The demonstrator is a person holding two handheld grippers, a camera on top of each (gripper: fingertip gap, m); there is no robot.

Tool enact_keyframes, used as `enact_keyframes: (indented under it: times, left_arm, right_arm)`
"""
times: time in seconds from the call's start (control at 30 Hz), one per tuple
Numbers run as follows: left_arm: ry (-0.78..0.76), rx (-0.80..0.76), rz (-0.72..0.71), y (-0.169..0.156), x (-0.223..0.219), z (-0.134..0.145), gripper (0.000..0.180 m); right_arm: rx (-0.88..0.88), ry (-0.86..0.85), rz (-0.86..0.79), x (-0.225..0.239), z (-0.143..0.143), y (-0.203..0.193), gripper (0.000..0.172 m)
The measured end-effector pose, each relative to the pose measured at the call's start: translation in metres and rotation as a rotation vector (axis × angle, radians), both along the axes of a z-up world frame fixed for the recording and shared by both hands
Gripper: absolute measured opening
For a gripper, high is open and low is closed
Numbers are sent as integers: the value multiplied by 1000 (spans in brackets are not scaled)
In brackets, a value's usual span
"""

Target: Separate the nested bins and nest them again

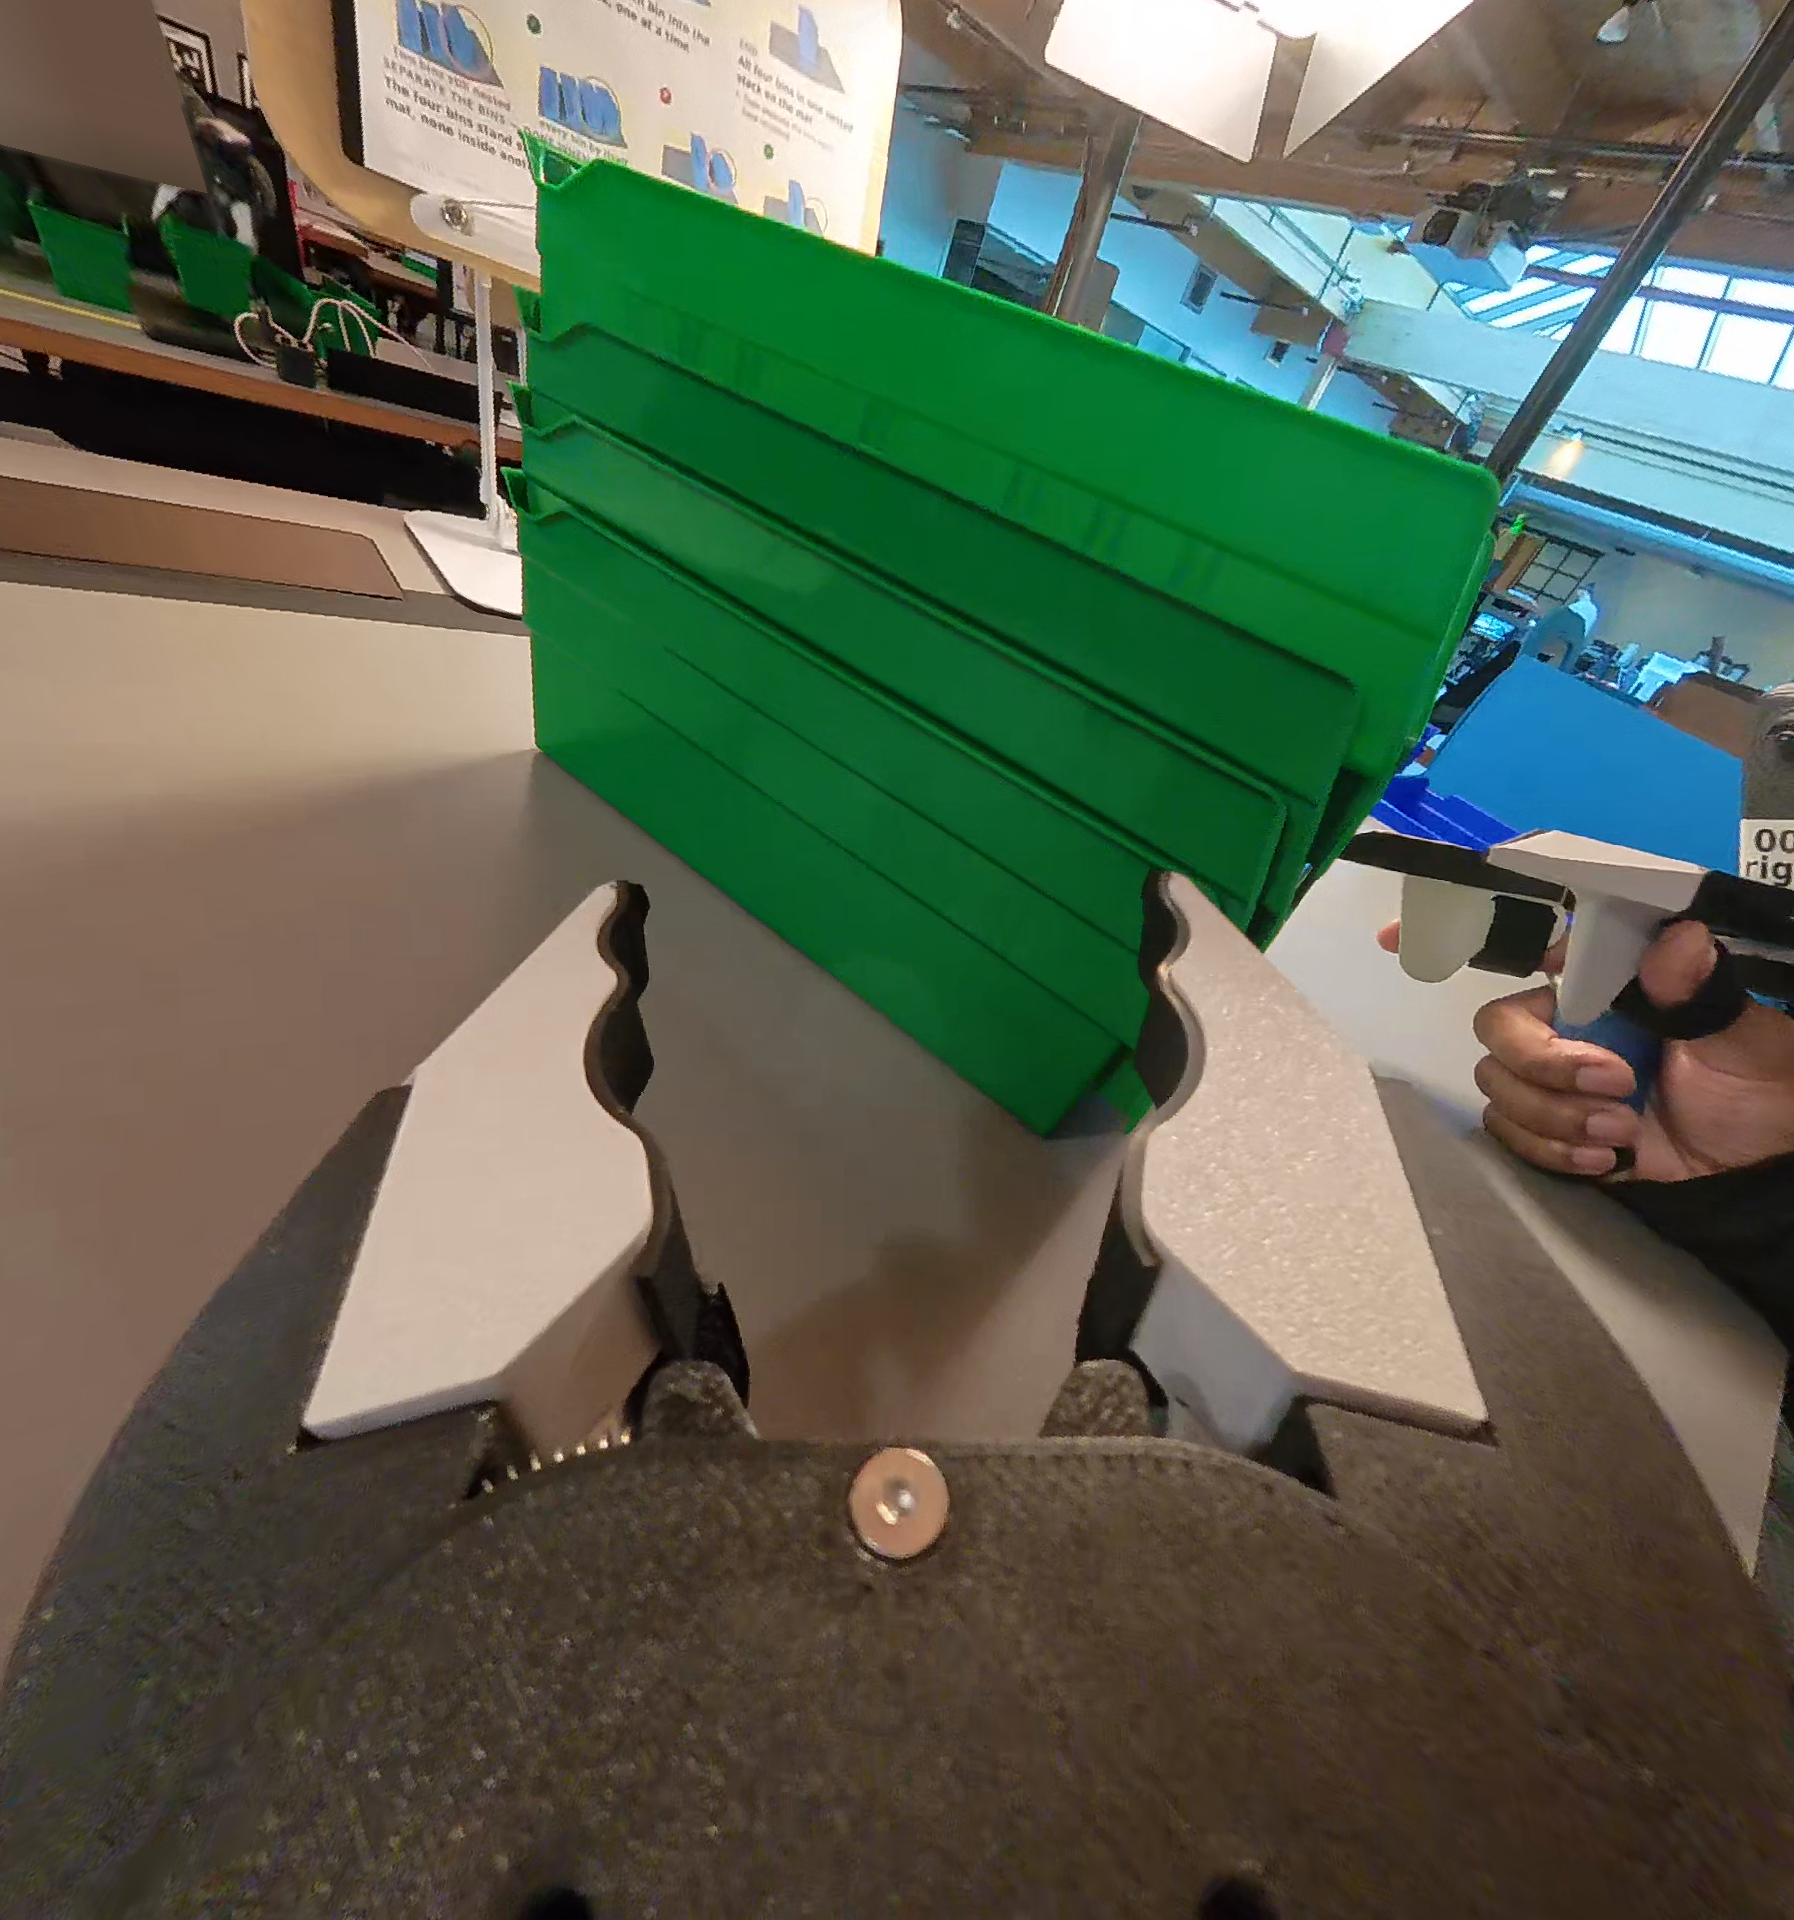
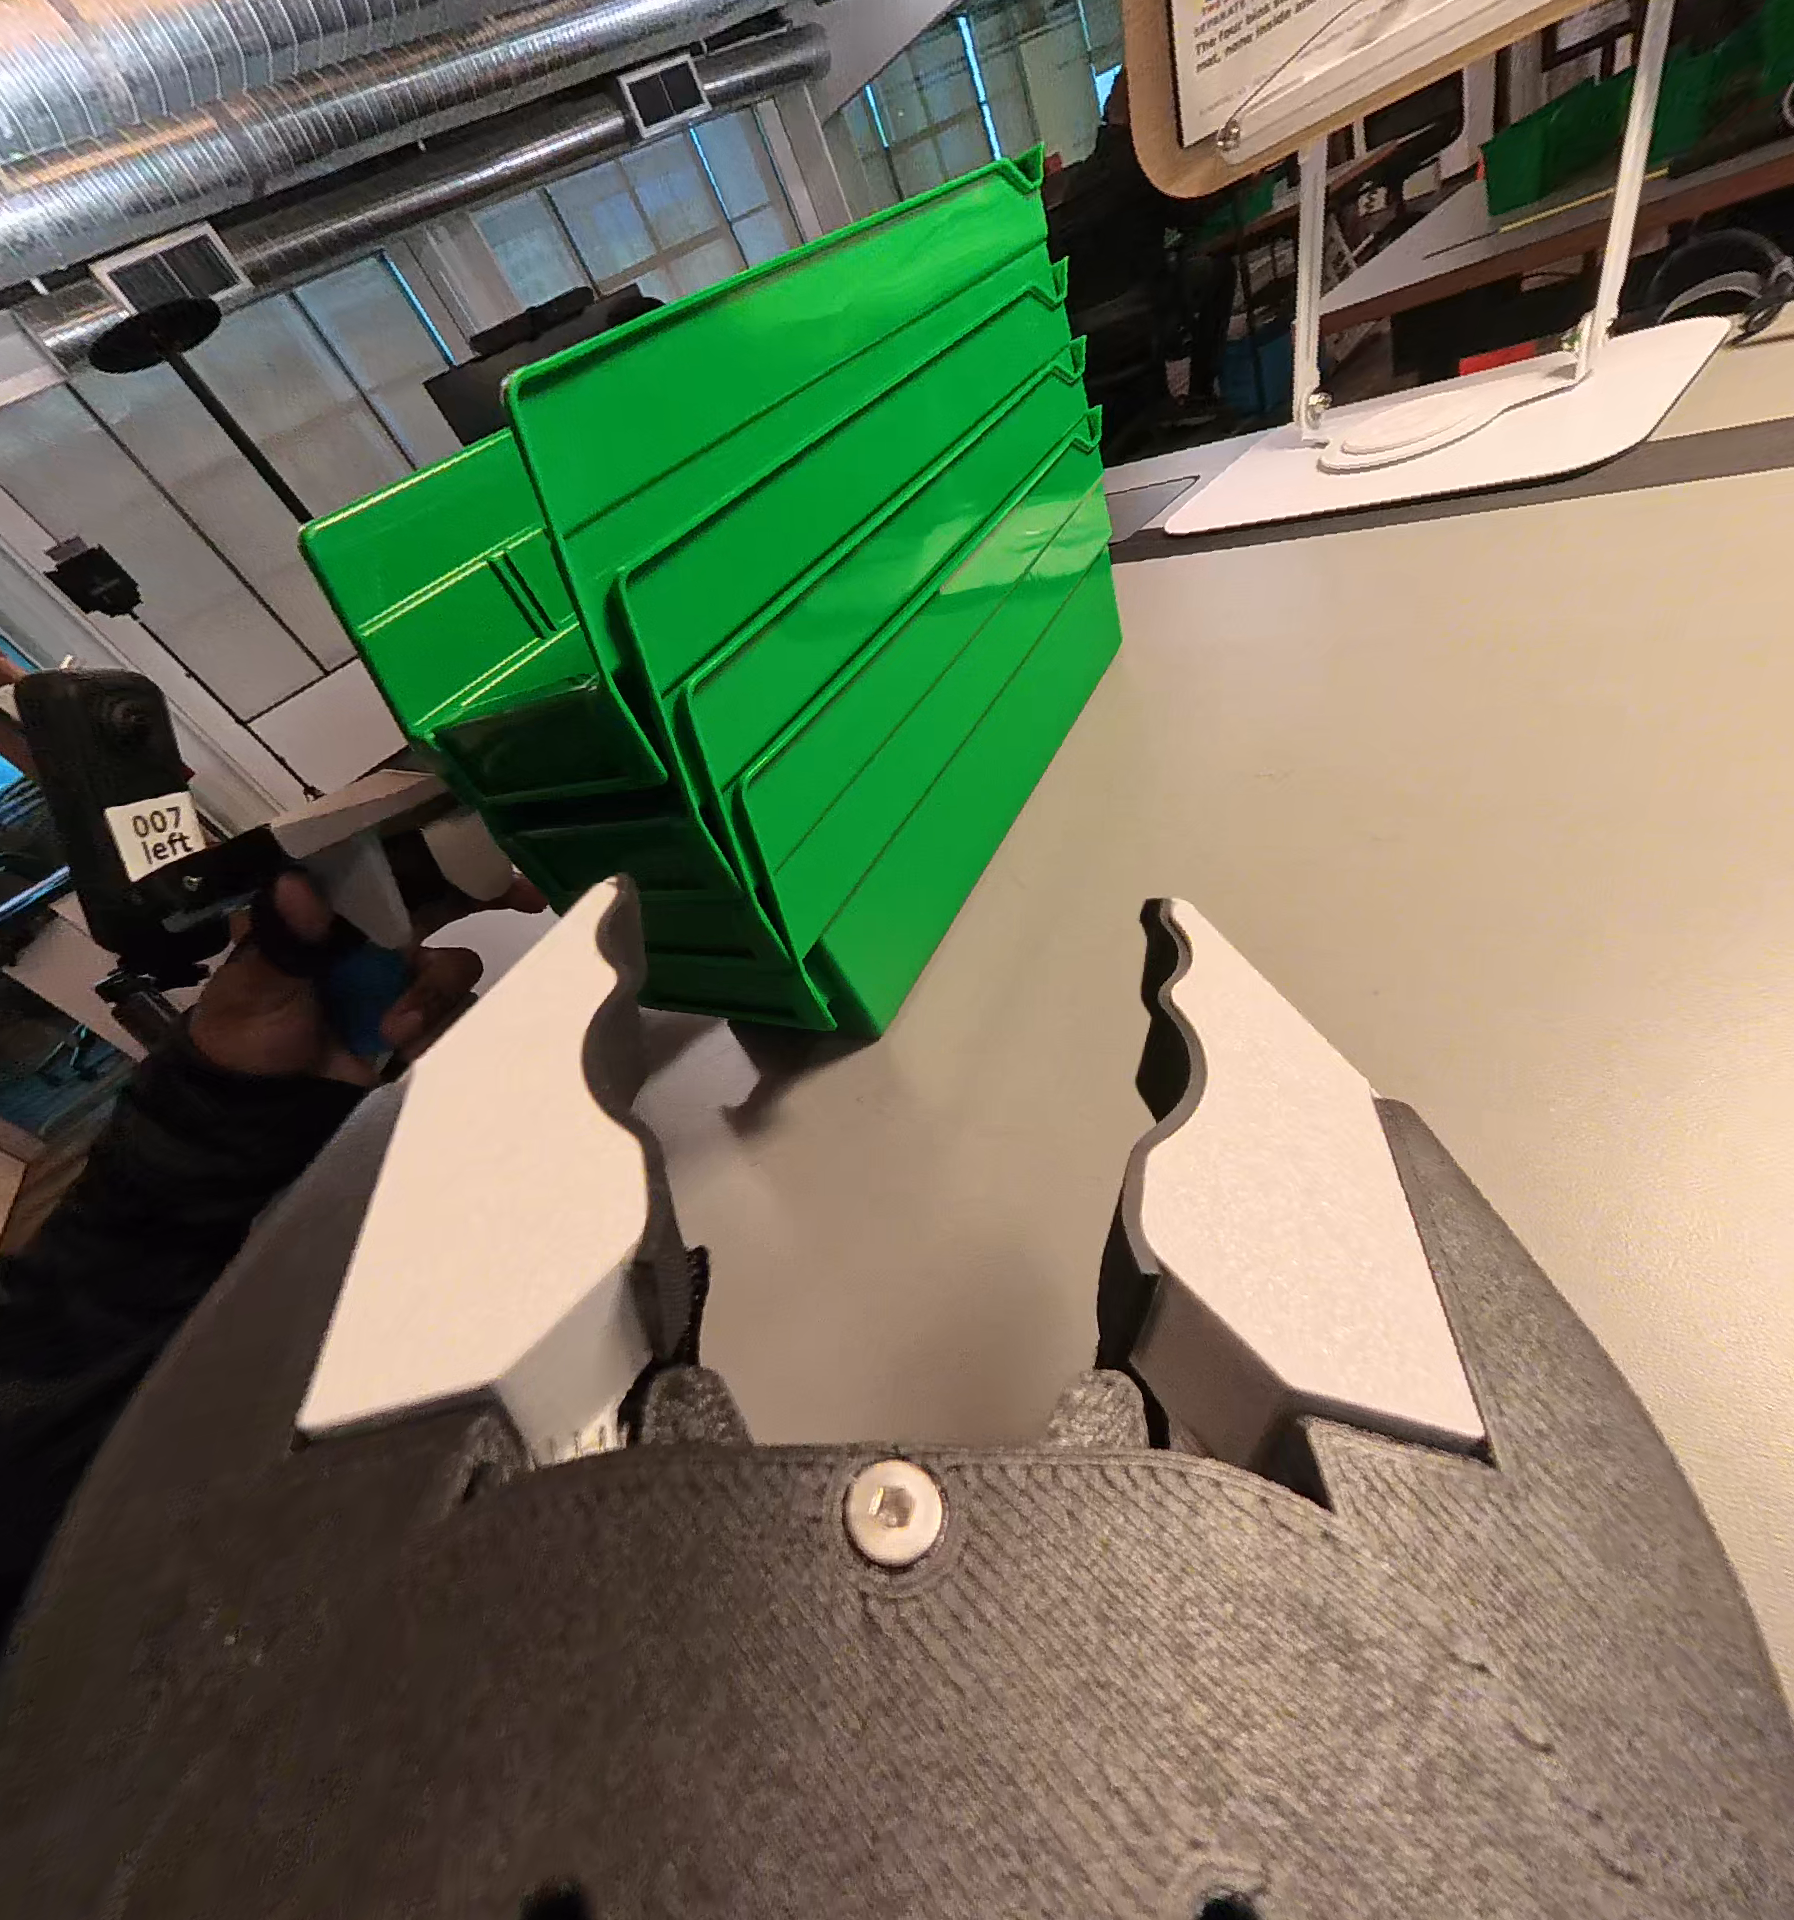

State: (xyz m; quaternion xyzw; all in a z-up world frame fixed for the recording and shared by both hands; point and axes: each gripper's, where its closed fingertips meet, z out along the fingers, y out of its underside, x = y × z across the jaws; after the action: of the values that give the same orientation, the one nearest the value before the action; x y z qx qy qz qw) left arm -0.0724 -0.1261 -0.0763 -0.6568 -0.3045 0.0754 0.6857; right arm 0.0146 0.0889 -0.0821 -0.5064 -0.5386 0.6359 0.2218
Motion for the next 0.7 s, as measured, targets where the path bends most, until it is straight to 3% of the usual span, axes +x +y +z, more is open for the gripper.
enact_keyframes:
  times: [0.47,0.7]
  left_arm:
    - [-135,15,-123,22,-1,-11,95]
    - [-102,140,-151,13,6,7,105]
  right_arm:
    - [-33,-34,21,0,-4,-1,97]
    - [-28,-29,12,2,-3,-1,97]
